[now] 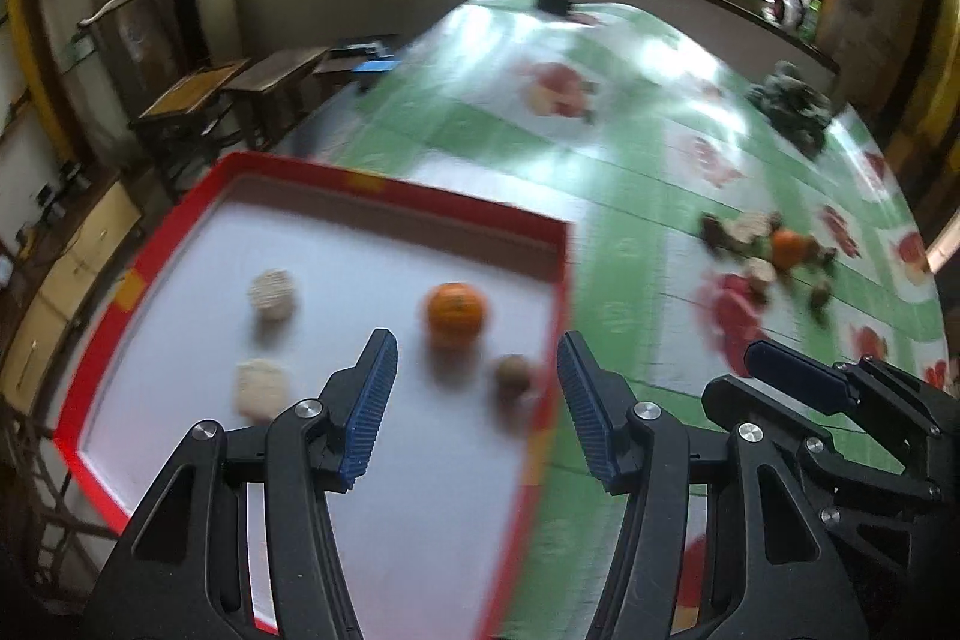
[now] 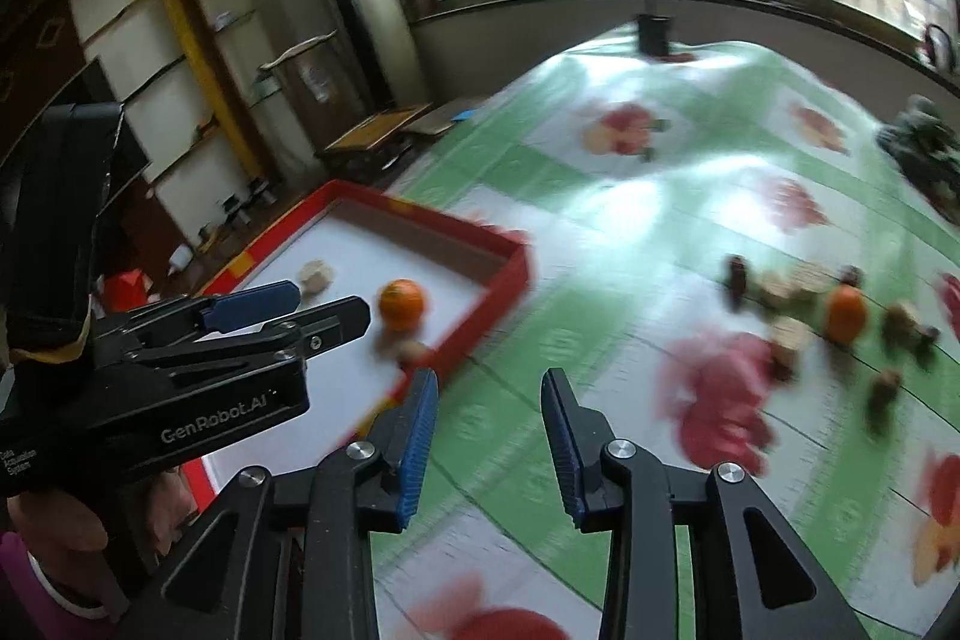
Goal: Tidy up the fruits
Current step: 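Open the left gripper over the tray while the right gripper releases the kiwi there, then move both grippers back over the remaining foods on the table, then grasp a round rice cake with the left gripper while the right gripper grasps a kiwi, then carry the rice cake with the left gripper while the right gripper carries the kiwi to the tray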
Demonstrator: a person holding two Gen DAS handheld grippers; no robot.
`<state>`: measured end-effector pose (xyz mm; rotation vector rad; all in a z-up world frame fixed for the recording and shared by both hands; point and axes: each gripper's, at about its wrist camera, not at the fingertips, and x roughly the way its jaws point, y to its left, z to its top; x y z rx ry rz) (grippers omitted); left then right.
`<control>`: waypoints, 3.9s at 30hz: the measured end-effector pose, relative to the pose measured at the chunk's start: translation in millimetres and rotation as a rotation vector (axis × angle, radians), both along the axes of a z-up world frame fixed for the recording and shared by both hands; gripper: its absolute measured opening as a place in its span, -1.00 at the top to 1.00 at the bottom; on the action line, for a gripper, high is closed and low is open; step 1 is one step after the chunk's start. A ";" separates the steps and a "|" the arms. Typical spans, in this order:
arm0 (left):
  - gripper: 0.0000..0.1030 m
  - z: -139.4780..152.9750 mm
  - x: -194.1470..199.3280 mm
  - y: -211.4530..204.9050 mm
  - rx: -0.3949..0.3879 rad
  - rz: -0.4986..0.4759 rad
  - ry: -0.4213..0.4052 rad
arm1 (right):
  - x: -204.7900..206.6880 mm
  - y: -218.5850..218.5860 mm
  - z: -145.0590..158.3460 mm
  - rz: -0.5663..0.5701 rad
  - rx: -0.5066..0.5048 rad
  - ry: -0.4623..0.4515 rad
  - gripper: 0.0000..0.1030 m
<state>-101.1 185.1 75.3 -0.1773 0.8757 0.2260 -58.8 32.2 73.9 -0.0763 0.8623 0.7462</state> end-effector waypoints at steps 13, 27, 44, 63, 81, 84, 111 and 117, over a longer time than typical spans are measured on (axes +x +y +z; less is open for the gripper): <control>-0.08 -5.9 45.3 -85.3 -0.010 -0.164 0.023 | 18.8 -119.0 0.5 -0.235 -0.056 -0.006 0.25; -0.08 -30.8 104.8 -139.6 -0.083 -0.277 0.097 | 42.4 -185.8 -19.3 -0.350 -0.040 0.040 0.22; -0.08 -57.3 153.3 -160.8 -0.070 -0.317 0.107 | 80.0 -187.8 -33.3 -0.327 -0.052 0.049 0.22; 0.54 -45.8 131.0 -145.7 -0.067 -0.305 0.080 | 102.9 -149.9 -44.9 -0.237 -0.179 -0.001 0.49; 0.54 -0.4 45.0 -115.7 -0.011 -0.277 -0.002 | 11.9 -137.3 -1.4 -0.246 -0.052 -0.026 0.49; 0.54 3.4 31.8 -101.7 0.020 -0.248 -0.012 | 3.4 -122.7 3.7 -0.221 -0.045 -0.034 0.49; 0.54 -18.6 -15.3 48.7 0.042 0.033 0.023 | -22.6 48.7 5.7 0.133 -0.040 -0.016 0.49; 0.54 -28.8 -12.0 68.2 0.005 0.025 0.053 | -18.4 88.5 -7.9 0.208 -0.060 0.009 0.49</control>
